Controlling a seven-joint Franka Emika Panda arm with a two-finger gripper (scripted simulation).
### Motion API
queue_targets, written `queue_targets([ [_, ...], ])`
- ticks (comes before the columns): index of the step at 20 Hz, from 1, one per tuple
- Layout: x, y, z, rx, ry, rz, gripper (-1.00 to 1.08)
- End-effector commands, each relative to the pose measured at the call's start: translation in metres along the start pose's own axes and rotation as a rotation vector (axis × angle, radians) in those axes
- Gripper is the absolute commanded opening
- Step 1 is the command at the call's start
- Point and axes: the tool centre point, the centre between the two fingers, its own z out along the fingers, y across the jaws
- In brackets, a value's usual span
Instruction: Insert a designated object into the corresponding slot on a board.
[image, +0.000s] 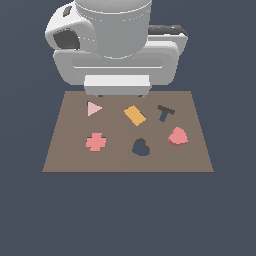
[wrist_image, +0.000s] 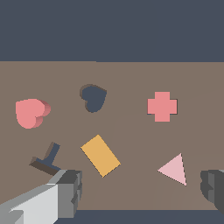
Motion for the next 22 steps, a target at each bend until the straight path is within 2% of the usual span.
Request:
queue_targets([
  [1,0.0,0.0,0.0,0.0,0.0,0.0,1.0],
  [5,0.001,-0.006,0.004,0.0,0.0,-0.003,1.0],
  [10,0.007,-0.027,0.021,0.002,0.0,-0.017,1.0],
  [22,0.031,-0.123,0.095,0.007,-0.002,-0.078,1.0],
])
